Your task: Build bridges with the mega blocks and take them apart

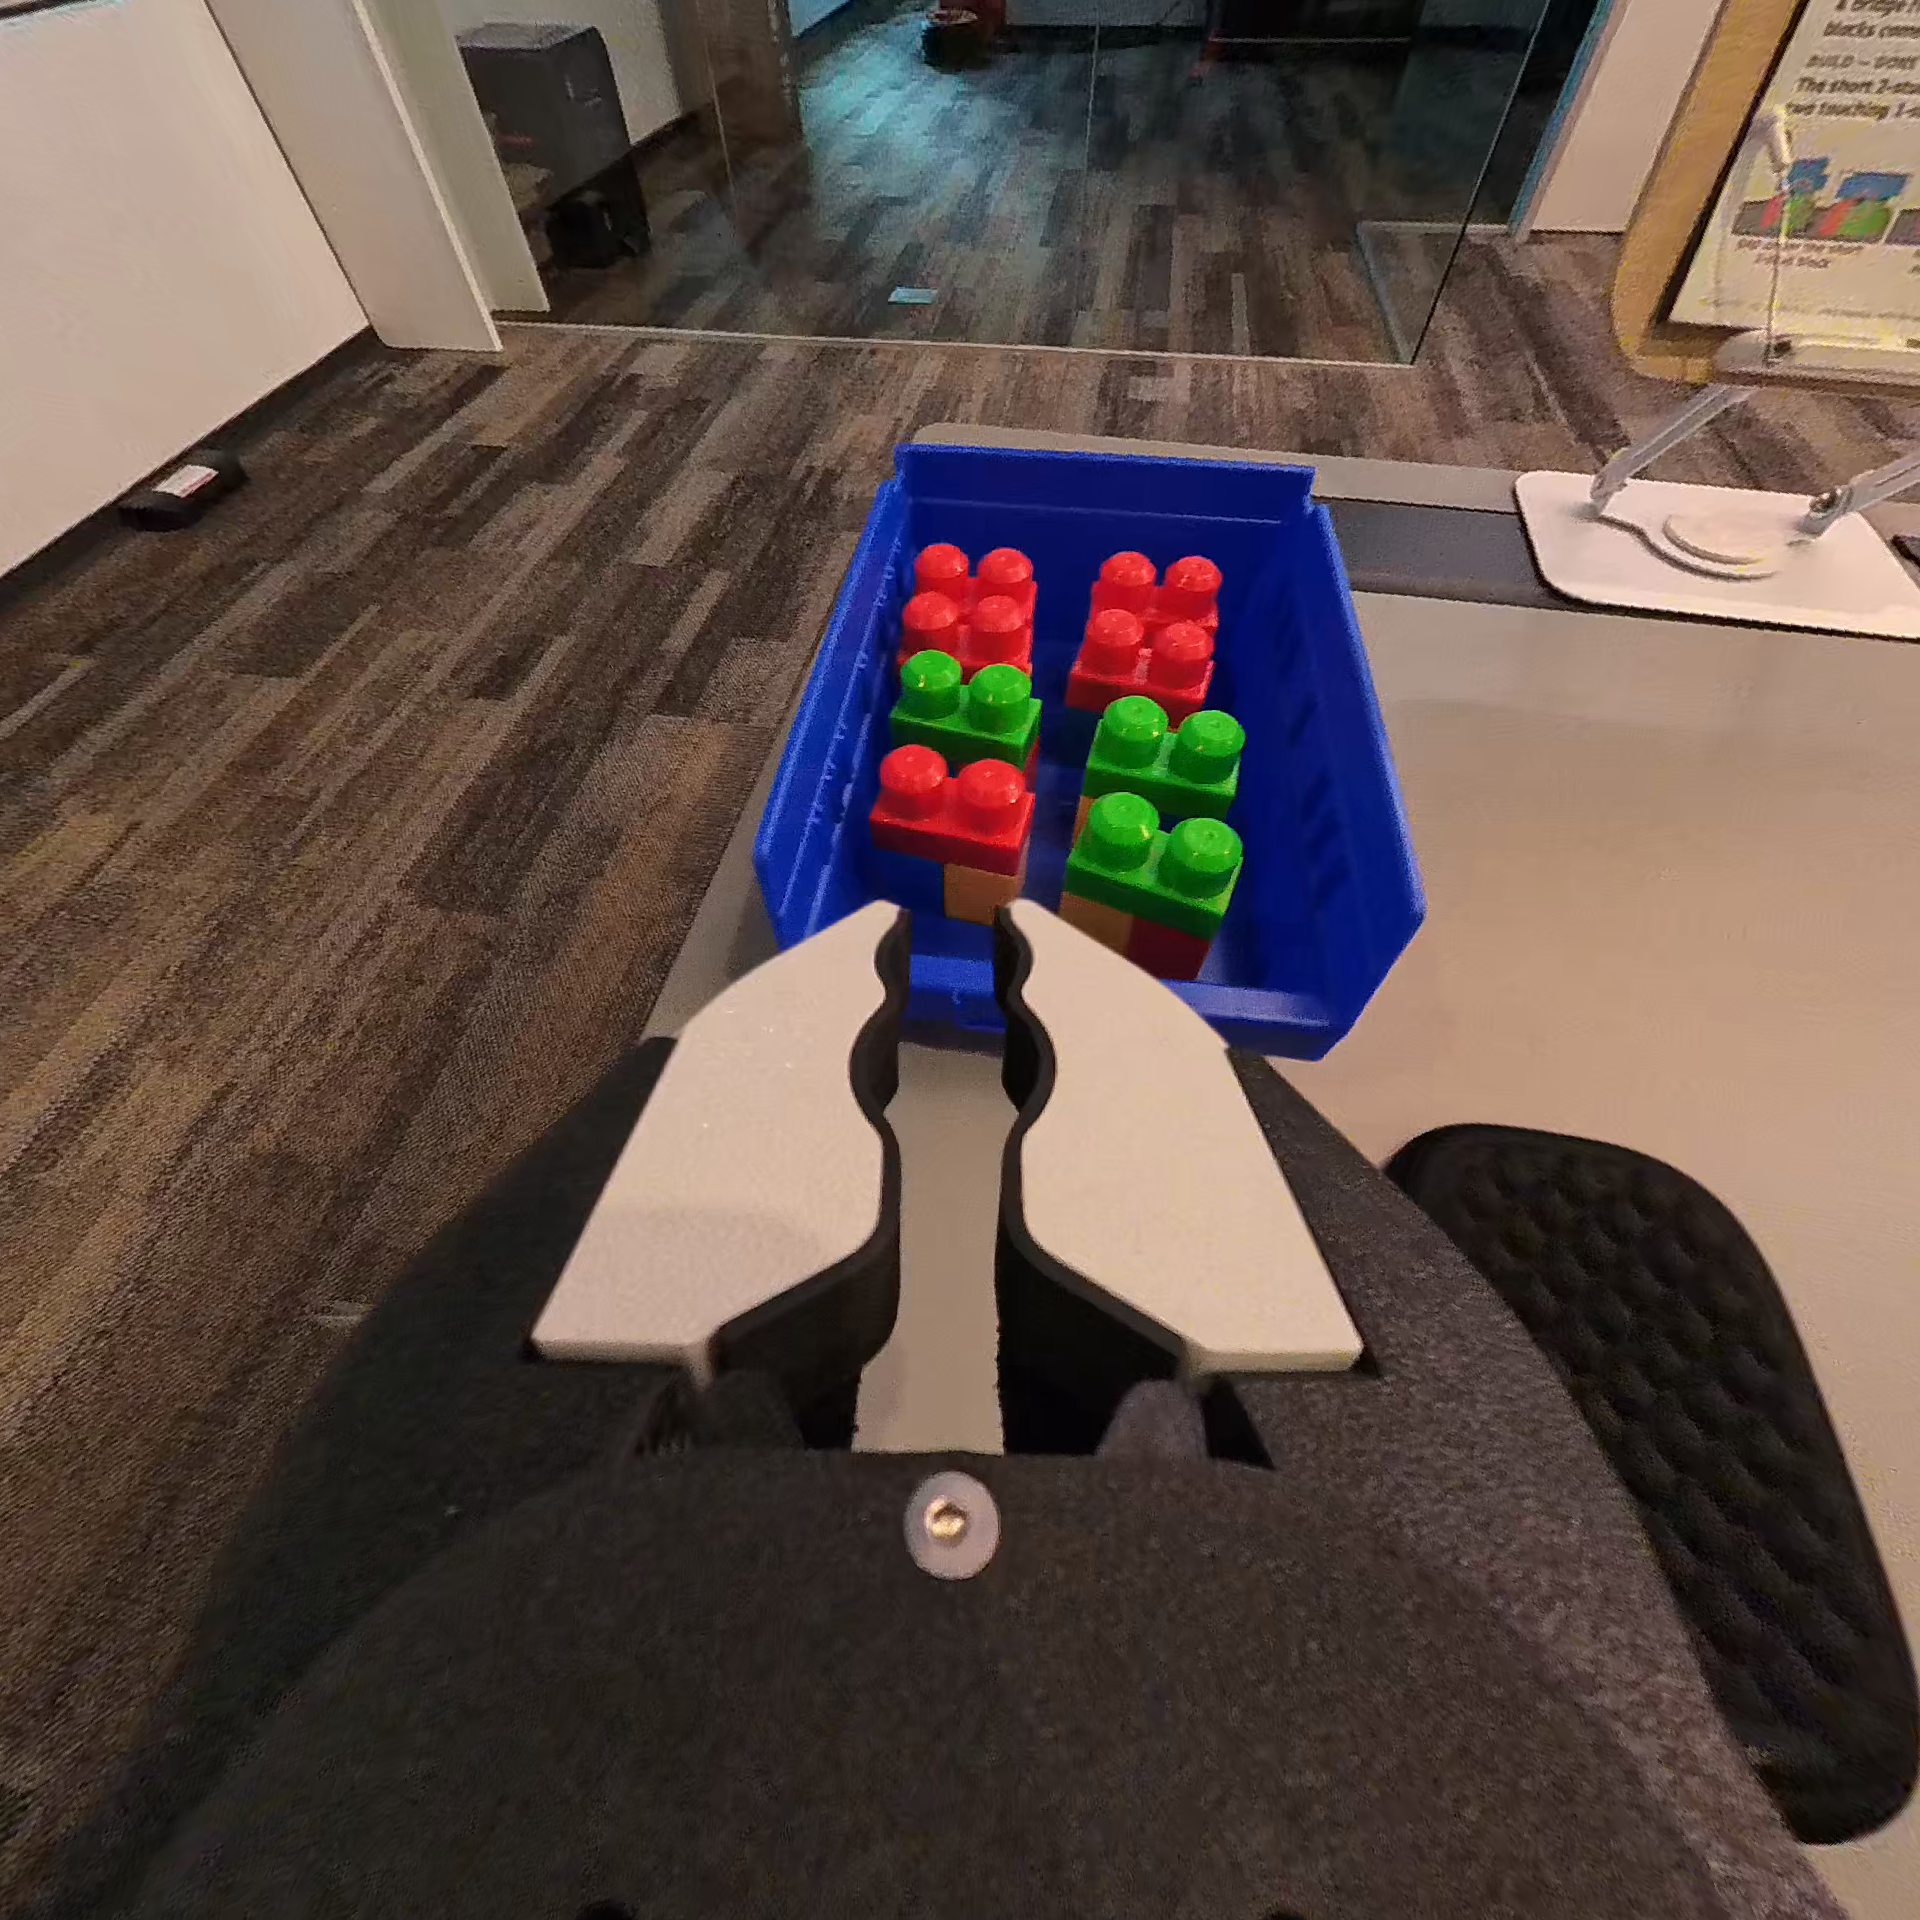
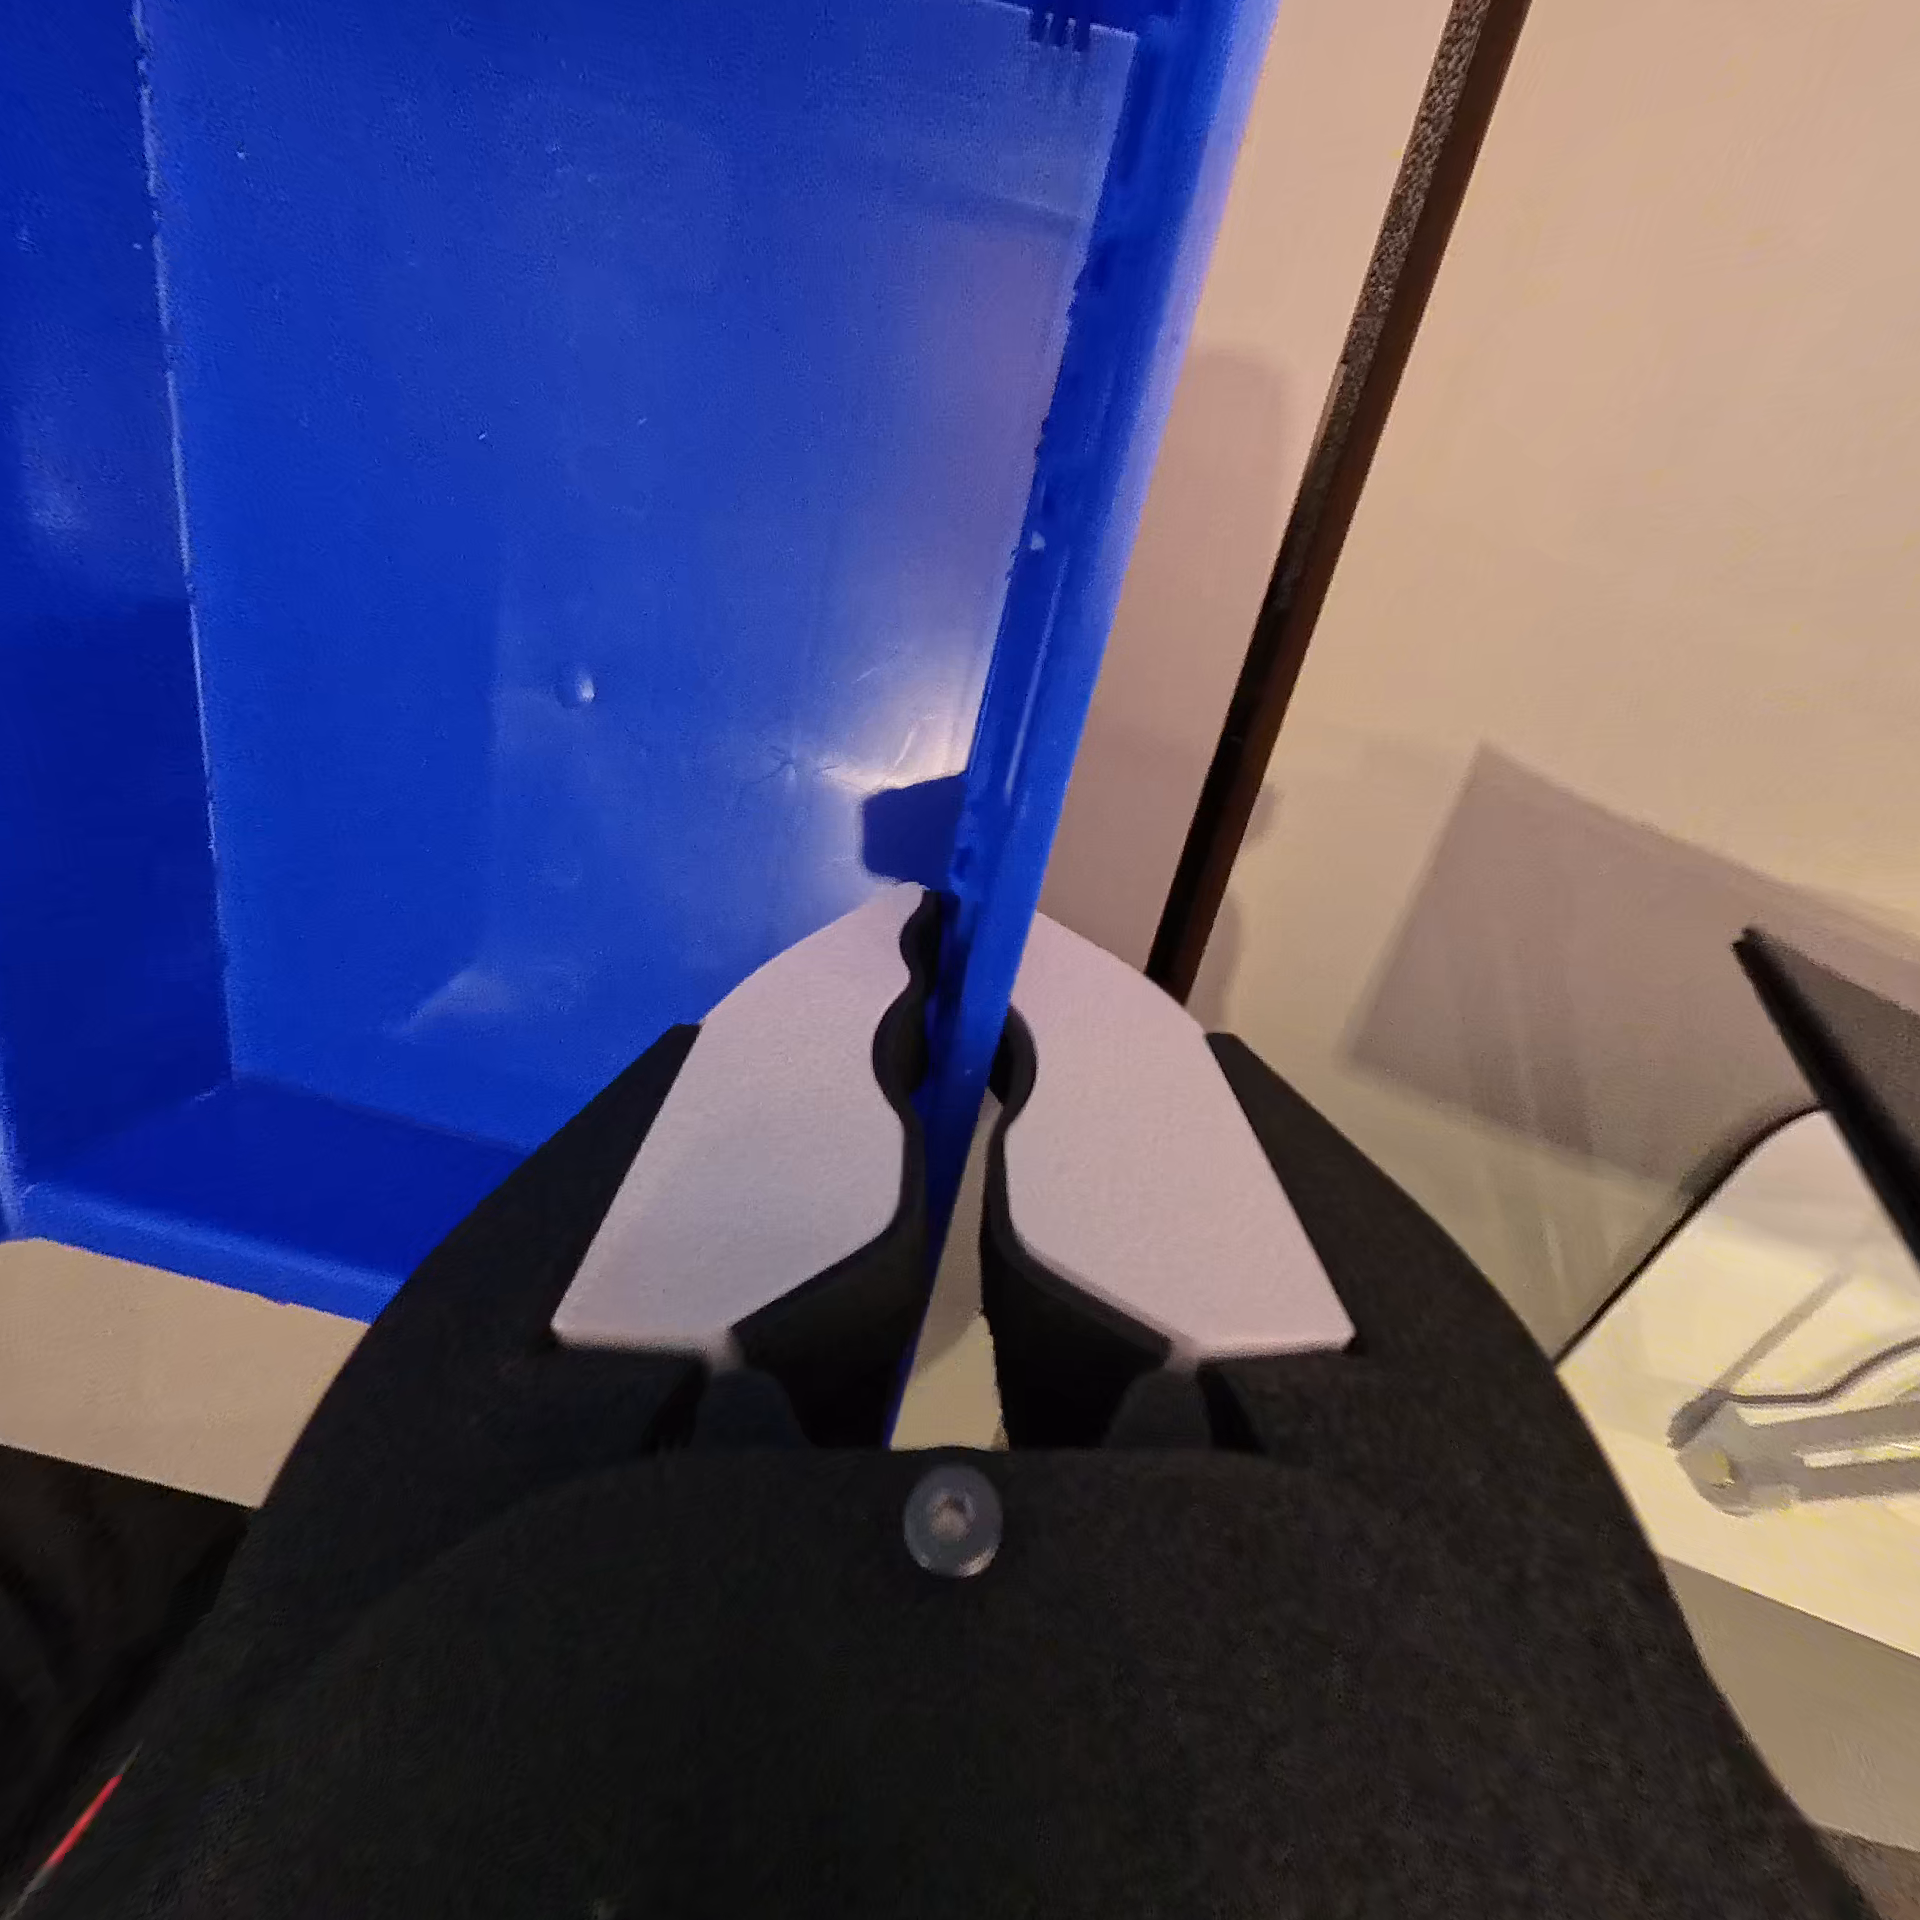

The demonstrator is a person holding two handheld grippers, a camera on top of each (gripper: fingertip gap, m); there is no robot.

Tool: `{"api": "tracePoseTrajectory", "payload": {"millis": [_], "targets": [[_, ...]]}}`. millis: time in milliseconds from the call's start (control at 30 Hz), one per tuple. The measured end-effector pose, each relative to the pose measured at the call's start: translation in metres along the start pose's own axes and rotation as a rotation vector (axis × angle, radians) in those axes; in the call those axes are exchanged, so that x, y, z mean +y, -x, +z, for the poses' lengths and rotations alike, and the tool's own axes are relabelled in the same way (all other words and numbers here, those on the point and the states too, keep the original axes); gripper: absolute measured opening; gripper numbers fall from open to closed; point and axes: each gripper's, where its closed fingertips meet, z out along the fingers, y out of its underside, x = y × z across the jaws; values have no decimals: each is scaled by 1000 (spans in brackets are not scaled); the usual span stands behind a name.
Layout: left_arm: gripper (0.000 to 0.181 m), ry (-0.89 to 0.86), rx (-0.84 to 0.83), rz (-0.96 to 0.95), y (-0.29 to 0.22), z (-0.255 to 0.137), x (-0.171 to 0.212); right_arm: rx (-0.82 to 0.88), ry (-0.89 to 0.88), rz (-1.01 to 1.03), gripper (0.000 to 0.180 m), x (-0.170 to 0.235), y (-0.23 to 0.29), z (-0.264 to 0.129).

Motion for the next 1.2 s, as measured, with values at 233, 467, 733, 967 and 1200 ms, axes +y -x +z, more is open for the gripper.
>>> {"api": "tracePoseTrajectory", "payload": {"millis": [233,467,733,967,1200], "targets": [[18,-3,50,-10,-21,5,-1,25,-79,-7,6,-3,-3,0],[26,-20,119,-62,-30,8,-5,127,-324,37,11,-14,-9,-34],[31,73,-44,120,10,70,12,128,-729,-19,21,-44,49,-122],[52,131,-157,184,66,120,25,135,-720,-117,25,-37,121,-131],[45,247,3,94,68,158,64,155,-817,-102,17,-36,169,-143]]}}
